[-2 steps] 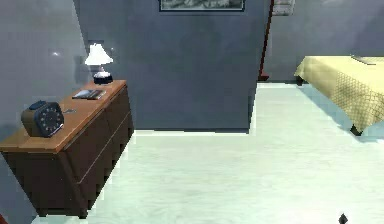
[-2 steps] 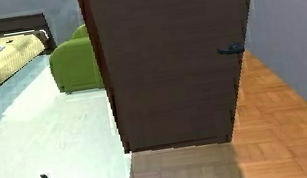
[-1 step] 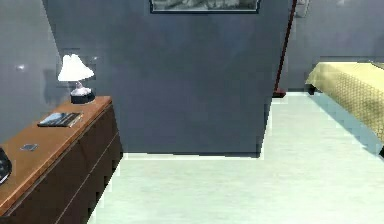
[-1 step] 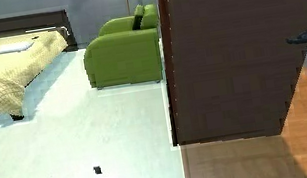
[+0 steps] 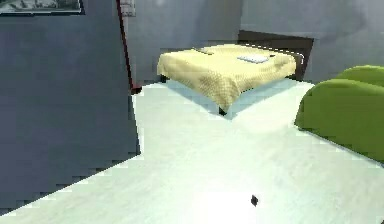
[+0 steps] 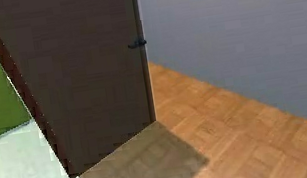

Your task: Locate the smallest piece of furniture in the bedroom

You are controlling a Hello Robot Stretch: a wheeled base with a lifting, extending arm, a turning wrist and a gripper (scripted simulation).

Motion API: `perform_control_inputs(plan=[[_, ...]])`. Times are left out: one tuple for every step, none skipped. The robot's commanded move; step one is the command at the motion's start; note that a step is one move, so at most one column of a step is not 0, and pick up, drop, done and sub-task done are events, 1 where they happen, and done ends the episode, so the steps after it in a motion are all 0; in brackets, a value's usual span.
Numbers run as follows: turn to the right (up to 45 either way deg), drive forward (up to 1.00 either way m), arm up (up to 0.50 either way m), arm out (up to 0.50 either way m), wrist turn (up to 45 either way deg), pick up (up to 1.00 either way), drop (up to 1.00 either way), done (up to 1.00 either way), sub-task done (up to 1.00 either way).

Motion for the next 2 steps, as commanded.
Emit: perform_control_inputs(plan=[[0.0, 1.0, 0.0, 0.0, 0.0, 0.0, 0.0, 0.0, 0.0], [6.0, 0.0, 0.0, 0.0, 0.0, 0.0, 0.0, 0.0, 0.0]])
